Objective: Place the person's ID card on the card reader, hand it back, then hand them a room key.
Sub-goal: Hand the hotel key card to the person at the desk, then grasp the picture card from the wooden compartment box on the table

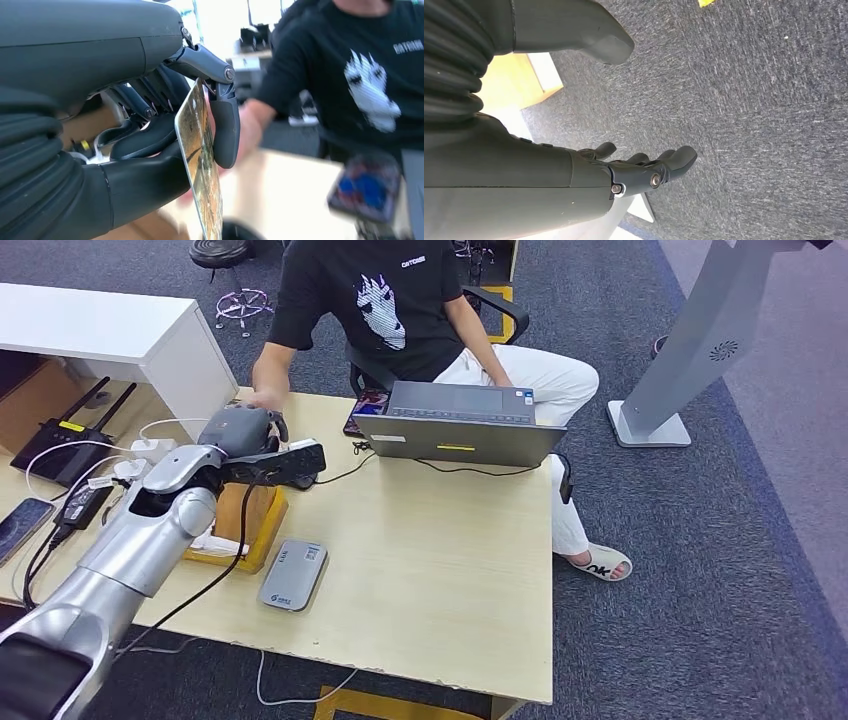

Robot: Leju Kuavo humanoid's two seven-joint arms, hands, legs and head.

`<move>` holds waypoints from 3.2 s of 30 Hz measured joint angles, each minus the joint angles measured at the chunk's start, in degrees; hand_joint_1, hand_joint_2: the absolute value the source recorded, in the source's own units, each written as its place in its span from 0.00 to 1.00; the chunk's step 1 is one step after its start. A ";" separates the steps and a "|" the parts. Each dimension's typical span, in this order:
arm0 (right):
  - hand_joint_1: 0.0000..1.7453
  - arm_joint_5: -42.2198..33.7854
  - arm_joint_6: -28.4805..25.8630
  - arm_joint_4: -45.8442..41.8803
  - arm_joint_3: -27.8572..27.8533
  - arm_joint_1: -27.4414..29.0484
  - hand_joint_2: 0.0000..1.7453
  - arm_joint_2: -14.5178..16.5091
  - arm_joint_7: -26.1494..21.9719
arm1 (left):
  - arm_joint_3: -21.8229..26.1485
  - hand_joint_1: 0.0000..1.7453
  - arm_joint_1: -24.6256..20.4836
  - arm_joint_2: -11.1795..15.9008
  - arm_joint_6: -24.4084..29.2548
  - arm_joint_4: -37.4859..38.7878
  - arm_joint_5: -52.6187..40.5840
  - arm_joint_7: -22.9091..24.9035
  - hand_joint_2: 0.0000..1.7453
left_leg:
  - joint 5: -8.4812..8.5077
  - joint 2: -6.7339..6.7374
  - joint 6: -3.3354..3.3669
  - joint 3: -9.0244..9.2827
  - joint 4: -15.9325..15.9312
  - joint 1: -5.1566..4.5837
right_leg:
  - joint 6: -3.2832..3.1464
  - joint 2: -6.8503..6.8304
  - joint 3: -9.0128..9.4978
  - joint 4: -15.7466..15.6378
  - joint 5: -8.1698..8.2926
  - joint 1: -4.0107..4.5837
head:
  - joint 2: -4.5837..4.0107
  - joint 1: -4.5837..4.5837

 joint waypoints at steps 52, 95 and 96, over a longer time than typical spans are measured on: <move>0.00 2.18 1.75 0.07 0.02 -0.08 1.00 0.00 0.78 | 16.46 0.00 -0.98 -3.89 14.91 -2.95 -11.26 0.43 1.00 | 0.02 0.02 -0.01 -0.05 -0.01 0.00 | 0.01 0.02 0.00 0.02 0.04 0.00 | 0.00 0.00; 0.00 -4.45 -0.10 -0.38 -6.19 0.42 1.00 2.57 1.34 | 33.55 0.00 50.85 30.26 -9.26 -48.96 7.69 -3.55 1.00 | 0.09 -0.02 -0.14 -0.24 -0.08 0.08 | -0.19 -0.06 -0.22 0.06 -0.06 0.09 | 0.00 -0.01; 0.00 -4.26 -0.08 -0.38 -6.19 0.37 1.00 2.62 1.36 | 32.92 0.00 50.01 29.91 -8.52 -48.13 5.88 -3.31 1.00 | 0.09 -0.04 -0.14 -0.24 -0.08 0.07 | -0.19 -0.06 -0.21 0.06 -0.06 0.09 | 0.00 -0.01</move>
